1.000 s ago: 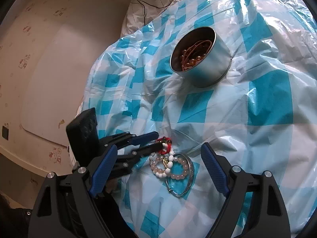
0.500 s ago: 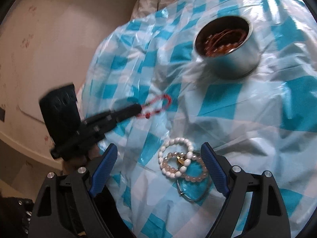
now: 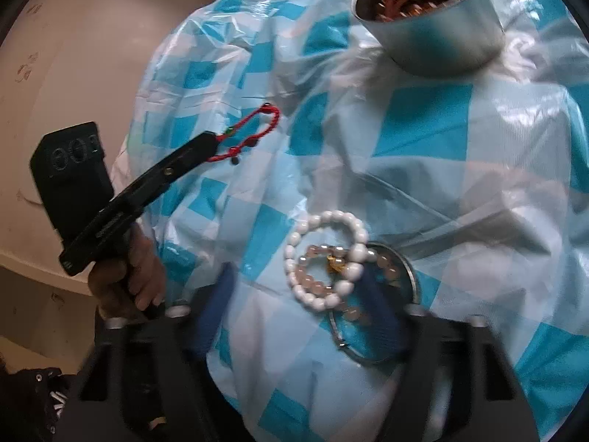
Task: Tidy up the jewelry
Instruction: 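Grasp the white pearl bracelet with the right gripper while the left gripper holds the red string bracelet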
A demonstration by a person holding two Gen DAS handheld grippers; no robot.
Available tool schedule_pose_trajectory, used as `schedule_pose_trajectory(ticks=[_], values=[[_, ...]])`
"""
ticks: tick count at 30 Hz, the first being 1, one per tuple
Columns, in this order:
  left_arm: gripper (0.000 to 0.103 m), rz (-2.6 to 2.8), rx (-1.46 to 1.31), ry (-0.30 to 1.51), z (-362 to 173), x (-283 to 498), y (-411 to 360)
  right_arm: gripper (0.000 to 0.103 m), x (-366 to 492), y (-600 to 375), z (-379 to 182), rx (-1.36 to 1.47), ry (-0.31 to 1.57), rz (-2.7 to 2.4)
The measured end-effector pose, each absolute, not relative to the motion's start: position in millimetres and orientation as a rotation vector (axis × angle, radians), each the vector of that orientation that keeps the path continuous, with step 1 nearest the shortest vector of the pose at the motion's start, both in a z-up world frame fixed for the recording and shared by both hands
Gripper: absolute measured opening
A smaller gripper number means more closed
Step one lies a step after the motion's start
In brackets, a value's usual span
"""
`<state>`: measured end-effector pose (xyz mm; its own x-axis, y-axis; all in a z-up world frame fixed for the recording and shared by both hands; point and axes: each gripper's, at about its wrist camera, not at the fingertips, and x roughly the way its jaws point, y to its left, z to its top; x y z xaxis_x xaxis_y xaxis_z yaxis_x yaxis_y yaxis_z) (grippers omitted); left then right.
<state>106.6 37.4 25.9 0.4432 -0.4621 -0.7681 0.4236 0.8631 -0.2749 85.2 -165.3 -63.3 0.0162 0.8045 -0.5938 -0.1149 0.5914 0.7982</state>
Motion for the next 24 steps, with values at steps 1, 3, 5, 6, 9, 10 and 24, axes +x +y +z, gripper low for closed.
schedule_pose_trajectory(ticks=[1,3,5,6,9,10,24], values=[[0.003,-0.550,-0.045,0.966,26.0,106.4,37.4,0.036,84.5,-166.9,-65.5,0.642,1.376,0.787],[0.003,-0.548,-0.047,0.965,26.1,106.4,37.3,0.017,83.7,-171.1,-67.1,0.642,1.364,0.776],[0.003,-0.549,-0.050,0.962,27.1,105.8,36.8,0.014,83.2,-177.6,-63.7,0.656,1.339,0.780],[0.003,-0.550,-0.050,0.961,27.6,105.4,36.1,0.012,83.1,-180.9,-60.8,0.667,1.323,0.785],[0.003,-0.552,-0.050,0.959,28.4,105.8,33.4,0.011,83.1,-190.8,-49.8,0.729,1.247,0.818],[0.003,-0.554,-0.051,0.959,28.5,106.1,32.6,0.011,83.5,-193.7,-45.7,0.762,1.214,0.839],[0.003,-0.564,-0.054,0.956,30.4,110.8,21.5,0.050,80.5,-179.8,-62.8,0.704,1.366,0.814]])
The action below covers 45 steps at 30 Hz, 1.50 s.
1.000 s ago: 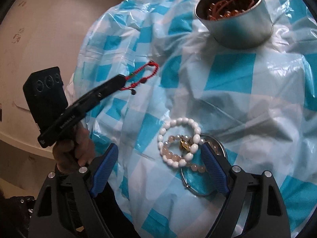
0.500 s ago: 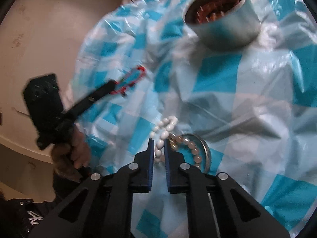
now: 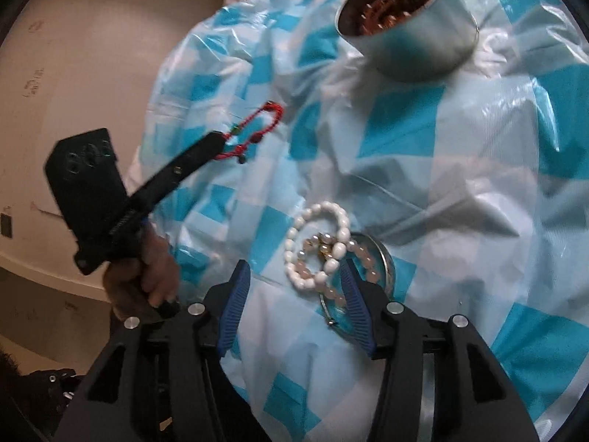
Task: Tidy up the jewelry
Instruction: 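Grasp the white pearl bracelet with the right gripper while the left gripper holds the red string bracelet, then carry both bracelets to the tin and open the left gripper over it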
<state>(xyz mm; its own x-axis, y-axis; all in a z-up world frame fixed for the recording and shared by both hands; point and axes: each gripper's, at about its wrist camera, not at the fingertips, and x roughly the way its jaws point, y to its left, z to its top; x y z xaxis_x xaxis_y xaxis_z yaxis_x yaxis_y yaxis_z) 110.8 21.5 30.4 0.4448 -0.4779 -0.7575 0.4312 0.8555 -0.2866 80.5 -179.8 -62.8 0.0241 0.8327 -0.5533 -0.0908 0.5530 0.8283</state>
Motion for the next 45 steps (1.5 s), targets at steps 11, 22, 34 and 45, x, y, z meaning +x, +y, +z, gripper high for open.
schedule_pose_trajectory(ticks=[11,22,34,45], values=[[0.003,-0.566,-0.069,0.944,31.3,107.9,25.8,0.009,81.8,-172.4,-83.5,0.718,1.338,0.763],[0.003,-0.573,-0.092,0.929,38.0,112.7,22.1,0.008,85.1,-218.3,-45.6,0.924,1.070,0.869],[0.003,-0.609,-0.138,0.894,51.1,128.0,0.4,0.008,96.3,-254.6,-13.9,1.015,0.916,0.863],[0.003,-0.637,-0.172,0.886,47.9,143.1,-21.5,0.008,113.8,-285.8,-9.7,1.049,0.846,0.796]])
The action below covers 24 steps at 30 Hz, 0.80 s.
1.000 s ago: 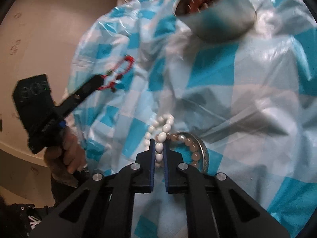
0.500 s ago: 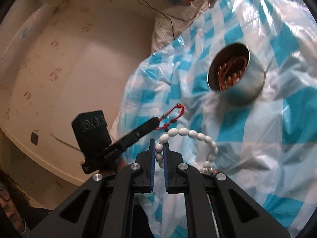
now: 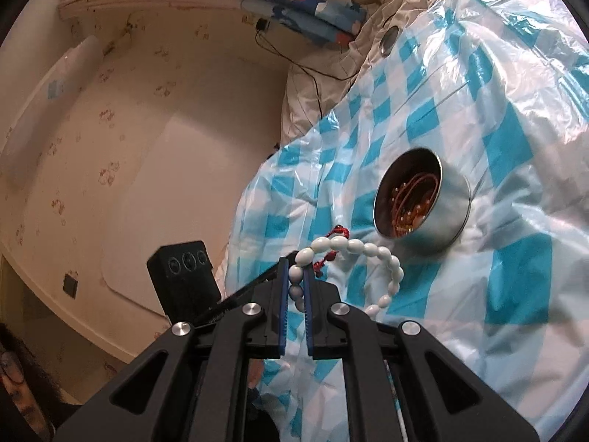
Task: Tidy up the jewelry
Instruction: 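Carry both bracelets to the tin and open the left gripper over it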
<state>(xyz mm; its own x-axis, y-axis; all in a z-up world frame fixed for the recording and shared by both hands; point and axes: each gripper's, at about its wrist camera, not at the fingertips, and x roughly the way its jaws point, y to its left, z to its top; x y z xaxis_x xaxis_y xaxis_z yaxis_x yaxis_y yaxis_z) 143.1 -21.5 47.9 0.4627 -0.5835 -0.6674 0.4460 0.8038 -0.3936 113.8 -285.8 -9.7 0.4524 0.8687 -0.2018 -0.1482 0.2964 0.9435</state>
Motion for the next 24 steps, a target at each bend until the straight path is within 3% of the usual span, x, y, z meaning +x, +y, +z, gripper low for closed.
schedule_pose_trajectory(ticks=[24], values=[[0.003,-0.661,-0.206,0.882,39.6,190.5,-56.4,0.008,154.4,-294.7,-1.1,1.088,0.766,0.779]])
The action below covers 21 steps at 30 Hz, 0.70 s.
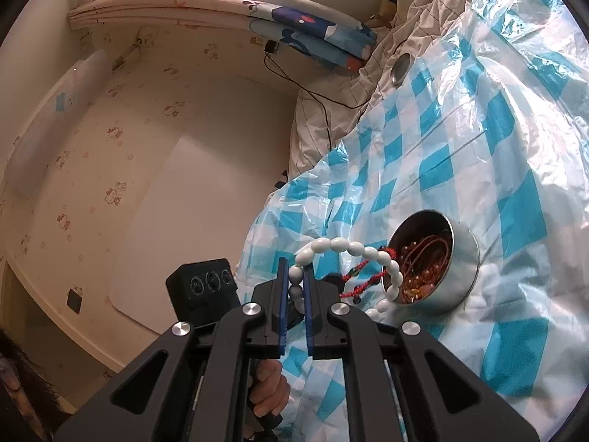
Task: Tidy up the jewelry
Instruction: 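Carry both bracelets to the tin and open the left gripper over it, then lower the white pearl bracelet into the tin and open the right gripper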
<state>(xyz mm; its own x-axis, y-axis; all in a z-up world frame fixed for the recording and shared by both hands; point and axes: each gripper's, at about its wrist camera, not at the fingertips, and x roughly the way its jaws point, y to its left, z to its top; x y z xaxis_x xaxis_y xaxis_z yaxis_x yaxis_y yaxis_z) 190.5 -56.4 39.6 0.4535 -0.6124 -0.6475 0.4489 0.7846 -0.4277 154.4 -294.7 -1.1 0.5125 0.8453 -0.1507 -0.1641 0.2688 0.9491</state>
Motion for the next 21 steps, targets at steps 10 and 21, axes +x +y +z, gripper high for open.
schedule_pose_trajectory(ticks=[10,21], values=[[0.009,-0.579,-0.250,0.967,10.3,214.1,-44.8,0.008,168.2,-286.8,-17.6,1.103,0.795,0.737],[0.020,-0.557,-0.357,0.945,23.1,210.1,-20.5,0.046,194.6,-240.1,-18.9,0.874,0.964,0.613]])
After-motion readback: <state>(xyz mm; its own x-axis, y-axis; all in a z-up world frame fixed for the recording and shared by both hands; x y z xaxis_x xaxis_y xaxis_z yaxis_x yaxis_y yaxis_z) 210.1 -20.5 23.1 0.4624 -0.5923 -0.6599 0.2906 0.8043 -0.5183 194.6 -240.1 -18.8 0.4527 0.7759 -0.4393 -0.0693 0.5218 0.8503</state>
